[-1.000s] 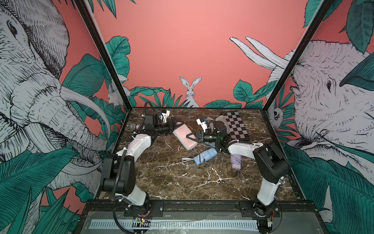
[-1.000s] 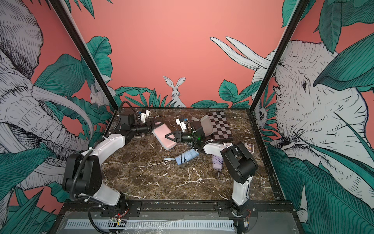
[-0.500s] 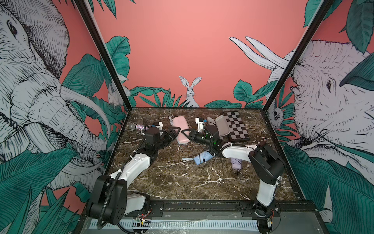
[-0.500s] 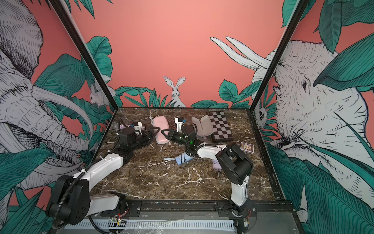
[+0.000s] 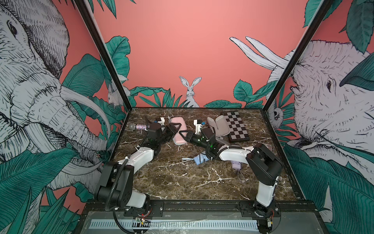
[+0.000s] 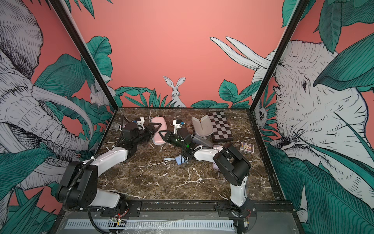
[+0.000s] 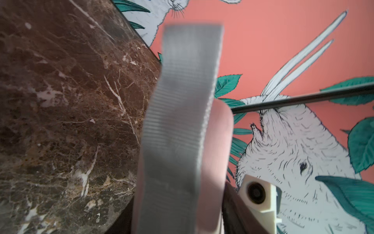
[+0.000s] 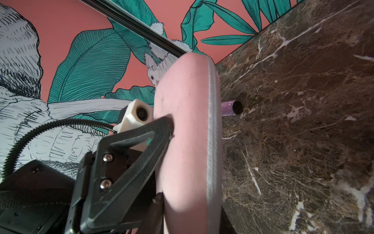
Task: Put umbrellas into zippered umbrella sleeves
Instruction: Adjust the umbrella sleeve.
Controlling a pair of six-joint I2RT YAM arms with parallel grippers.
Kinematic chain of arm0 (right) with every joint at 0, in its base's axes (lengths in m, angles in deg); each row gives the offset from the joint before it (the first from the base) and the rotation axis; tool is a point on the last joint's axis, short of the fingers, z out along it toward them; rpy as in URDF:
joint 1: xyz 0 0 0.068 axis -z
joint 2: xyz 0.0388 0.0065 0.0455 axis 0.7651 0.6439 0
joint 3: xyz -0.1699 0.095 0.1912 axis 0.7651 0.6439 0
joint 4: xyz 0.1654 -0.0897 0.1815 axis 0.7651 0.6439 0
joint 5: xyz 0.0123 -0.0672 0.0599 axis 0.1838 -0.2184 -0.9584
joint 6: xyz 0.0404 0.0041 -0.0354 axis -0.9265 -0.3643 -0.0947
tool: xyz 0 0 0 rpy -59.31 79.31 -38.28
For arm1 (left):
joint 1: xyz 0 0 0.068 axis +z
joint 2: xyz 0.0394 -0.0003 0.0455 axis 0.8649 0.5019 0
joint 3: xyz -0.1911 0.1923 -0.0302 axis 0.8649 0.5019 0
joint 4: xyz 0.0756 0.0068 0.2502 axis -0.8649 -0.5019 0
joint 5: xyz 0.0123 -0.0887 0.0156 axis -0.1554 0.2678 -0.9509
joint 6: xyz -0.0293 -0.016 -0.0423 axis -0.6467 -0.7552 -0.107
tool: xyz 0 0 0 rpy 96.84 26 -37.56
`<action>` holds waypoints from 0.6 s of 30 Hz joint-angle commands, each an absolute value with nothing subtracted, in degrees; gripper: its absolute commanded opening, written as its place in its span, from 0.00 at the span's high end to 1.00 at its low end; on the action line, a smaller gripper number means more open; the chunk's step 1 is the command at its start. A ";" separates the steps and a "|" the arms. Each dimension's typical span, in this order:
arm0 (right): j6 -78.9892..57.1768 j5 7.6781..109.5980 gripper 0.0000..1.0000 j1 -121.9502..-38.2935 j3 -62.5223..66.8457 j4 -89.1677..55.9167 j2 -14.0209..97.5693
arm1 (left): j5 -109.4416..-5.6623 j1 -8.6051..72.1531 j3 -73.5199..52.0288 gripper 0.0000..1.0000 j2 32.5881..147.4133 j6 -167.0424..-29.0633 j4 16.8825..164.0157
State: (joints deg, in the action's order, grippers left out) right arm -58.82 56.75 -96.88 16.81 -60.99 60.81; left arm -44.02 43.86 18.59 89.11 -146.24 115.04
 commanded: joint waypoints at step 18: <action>2.93 52.96 0.48 -92.94 26.38 -34.89 38.95 | -6.35 51.92 -4.21 0.99 98.66 -135.20 98.61</action>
State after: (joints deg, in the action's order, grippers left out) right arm -12.53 51.22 -90.69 24.46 -35.27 39.45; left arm -14.21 52.15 -1.80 100.37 -136.71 98.87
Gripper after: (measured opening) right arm 0.525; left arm 0.322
